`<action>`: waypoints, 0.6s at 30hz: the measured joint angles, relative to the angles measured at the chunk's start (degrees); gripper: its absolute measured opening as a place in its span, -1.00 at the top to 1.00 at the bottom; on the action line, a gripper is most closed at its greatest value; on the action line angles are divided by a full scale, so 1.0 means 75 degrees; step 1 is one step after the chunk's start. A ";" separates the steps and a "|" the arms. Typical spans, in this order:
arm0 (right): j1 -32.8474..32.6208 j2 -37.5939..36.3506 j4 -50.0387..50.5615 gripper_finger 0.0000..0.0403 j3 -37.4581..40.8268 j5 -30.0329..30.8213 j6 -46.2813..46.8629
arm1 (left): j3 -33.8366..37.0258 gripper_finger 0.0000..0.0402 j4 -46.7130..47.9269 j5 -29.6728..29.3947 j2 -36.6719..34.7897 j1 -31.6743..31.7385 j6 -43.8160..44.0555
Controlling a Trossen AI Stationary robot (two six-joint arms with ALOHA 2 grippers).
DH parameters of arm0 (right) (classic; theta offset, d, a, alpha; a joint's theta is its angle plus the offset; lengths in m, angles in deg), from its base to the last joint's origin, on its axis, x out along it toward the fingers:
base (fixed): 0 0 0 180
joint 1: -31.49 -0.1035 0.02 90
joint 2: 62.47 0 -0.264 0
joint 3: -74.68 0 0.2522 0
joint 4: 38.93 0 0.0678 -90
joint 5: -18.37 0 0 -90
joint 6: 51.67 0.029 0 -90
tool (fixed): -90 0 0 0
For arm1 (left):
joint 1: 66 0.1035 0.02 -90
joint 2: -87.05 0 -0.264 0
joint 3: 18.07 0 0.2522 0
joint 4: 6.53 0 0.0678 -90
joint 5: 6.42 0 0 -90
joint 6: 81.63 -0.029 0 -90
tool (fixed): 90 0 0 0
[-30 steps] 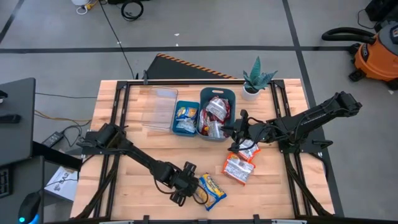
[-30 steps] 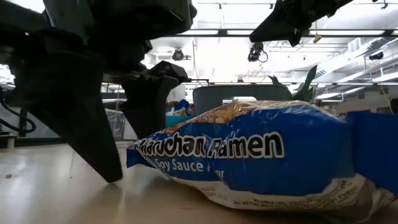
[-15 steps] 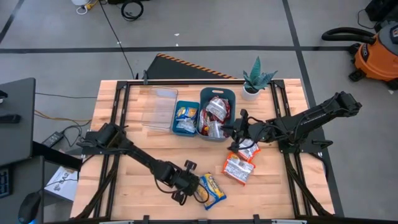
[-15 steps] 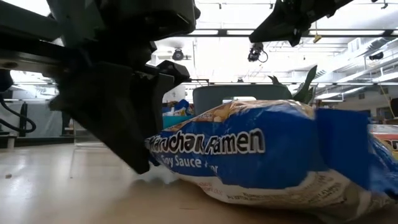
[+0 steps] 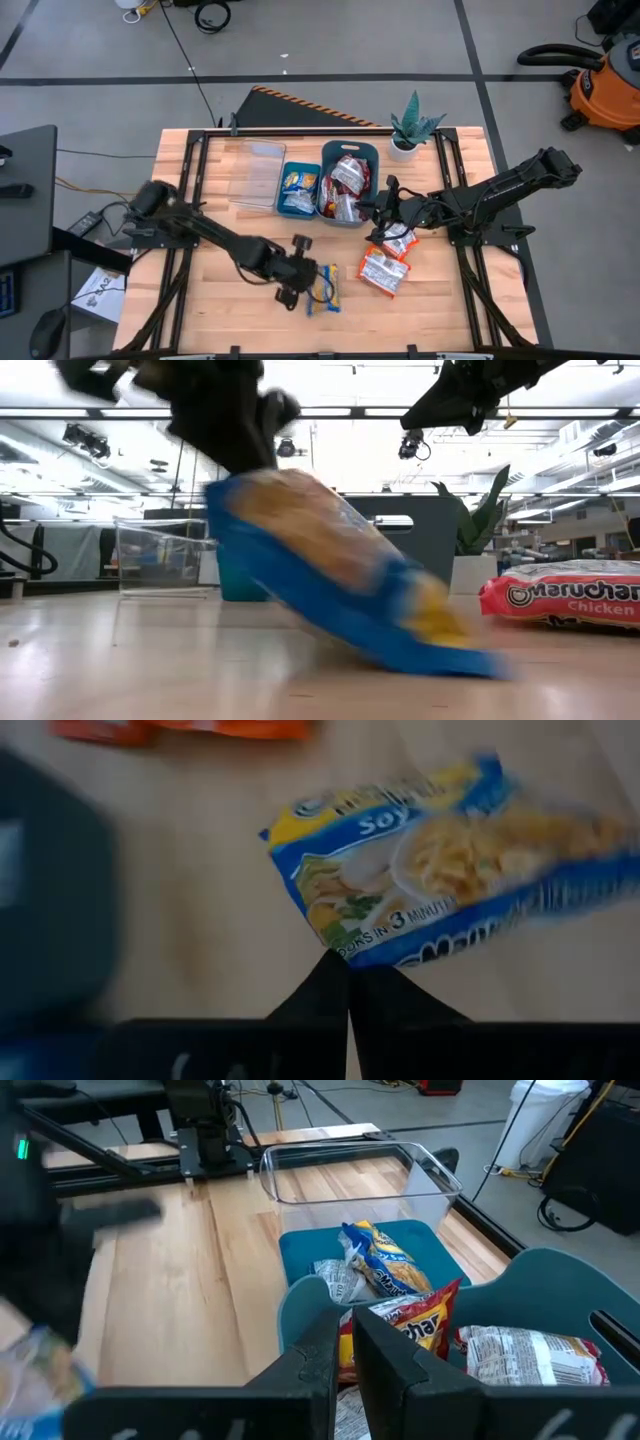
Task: Sort Maruchan noodles
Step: Put the blue noodle pack into the blue bin
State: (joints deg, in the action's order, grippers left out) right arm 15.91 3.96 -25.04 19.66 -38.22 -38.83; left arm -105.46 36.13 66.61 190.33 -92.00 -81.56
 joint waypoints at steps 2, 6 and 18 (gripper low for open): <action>-0.0033 -0.0001 0.0003 0.81 0.0000 -0.0001 0.0006 | 0.0000 0.98 0.0263 -0.0263 -0.0392 0.0078 -0.0106; -0.0055 0.0000 0.0076 0.81 0.0000 -0.0003 0.0006 | 0.0000 0.99 0.0779 -0.0803 -0.1142 0.0316 -0.0420; -0.0055 -0.0001 -0.0019 0.81 0.0000 -0.0006 -0.0071 | 0.0000 0.99 0.1684 -0.1550 -0.2506 0.1859 -0.1774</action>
State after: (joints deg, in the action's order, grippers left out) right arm 15.50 3.95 -25.18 19.66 -38.27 -39.35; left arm -105.46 48.76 54.98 171.53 -78.06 -94.87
